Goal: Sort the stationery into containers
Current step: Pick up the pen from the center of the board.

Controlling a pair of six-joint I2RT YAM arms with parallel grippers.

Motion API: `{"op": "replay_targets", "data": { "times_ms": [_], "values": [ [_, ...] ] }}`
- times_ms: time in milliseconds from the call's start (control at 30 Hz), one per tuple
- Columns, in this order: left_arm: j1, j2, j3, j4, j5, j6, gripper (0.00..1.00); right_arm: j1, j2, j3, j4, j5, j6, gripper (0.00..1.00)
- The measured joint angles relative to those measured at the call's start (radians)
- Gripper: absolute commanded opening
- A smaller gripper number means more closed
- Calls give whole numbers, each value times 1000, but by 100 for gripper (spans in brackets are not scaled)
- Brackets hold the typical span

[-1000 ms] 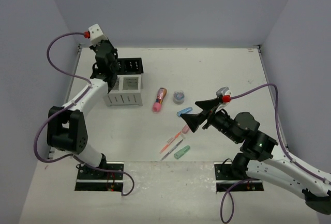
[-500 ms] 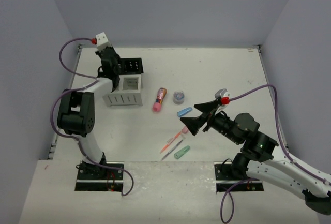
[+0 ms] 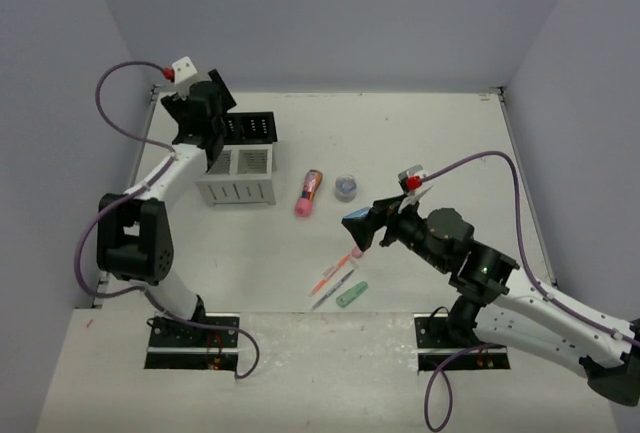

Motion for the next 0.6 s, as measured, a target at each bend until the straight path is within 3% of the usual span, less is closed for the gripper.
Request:
{"op": "replay_targets", "data": {
  "times_ms": [200, 400, 500, 600],
  "values": [
    [-71, -344, 101, -241, 92, -43, 100, -12, 105, 78, -103, 138, 136, 99],
    [-198, -787, -120, -370, 199, -43, 99, -17, 62, 83, -203, 197, 226, 99],
    [-205, -845, -237, -439, 273, -40, 97, -17, -31, 78, -263, 214, 235, 96],
    [-246, -785, -341, -511, 337, -30, 95, -17, -106, 80, -323, 230, 245, 93]
  ]
}}
